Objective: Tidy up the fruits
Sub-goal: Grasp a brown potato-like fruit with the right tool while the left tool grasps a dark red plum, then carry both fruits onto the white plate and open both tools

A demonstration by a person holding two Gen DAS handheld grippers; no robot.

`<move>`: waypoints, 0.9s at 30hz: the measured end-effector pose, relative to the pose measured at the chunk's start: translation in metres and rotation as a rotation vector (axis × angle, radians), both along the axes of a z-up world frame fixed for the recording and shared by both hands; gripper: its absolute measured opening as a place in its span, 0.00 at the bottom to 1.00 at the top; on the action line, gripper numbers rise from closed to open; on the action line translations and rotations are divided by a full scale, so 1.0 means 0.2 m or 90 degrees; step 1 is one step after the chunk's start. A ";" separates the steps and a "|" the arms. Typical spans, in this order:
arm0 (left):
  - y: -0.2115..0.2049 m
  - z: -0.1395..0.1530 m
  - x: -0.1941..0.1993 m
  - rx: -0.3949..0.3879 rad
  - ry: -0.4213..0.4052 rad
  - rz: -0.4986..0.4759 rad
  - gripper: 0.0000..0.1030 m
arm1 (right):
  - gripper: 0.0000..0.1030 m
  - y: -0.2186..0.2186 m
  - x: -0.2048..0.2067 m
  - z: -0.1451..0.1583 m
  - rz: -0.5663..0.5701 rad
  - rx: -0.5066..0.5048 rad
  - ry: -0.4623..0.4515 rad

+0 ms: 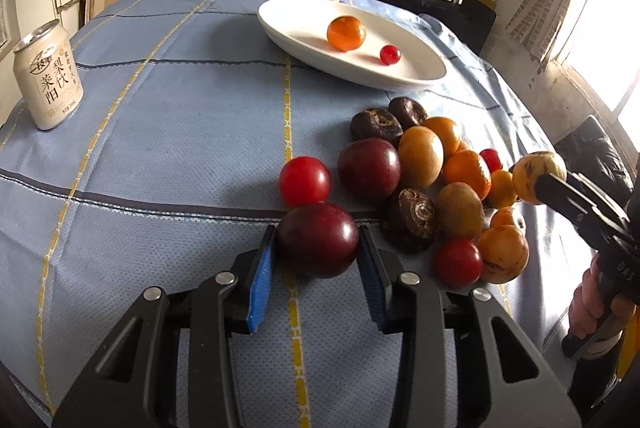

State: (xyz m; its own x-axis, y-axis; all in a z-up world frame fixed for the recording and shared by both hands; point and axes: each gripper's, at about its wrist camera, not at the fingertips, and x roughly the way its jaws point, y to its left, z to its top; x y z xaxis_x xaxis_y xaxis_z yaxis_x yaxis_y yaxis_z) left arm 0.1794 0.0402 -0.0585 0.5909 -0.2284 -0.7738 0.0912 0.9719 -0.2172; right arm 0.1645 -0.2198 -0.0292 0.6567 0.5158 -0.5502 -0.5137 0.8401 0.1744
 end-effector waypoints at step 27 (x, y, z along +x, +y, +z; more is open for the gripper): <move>-0.18 0.18 0.97 0.070 0.006 -0.033 0.38 | 0.46 0.22 0.91 -0.03 -0.144 -0.017 0.139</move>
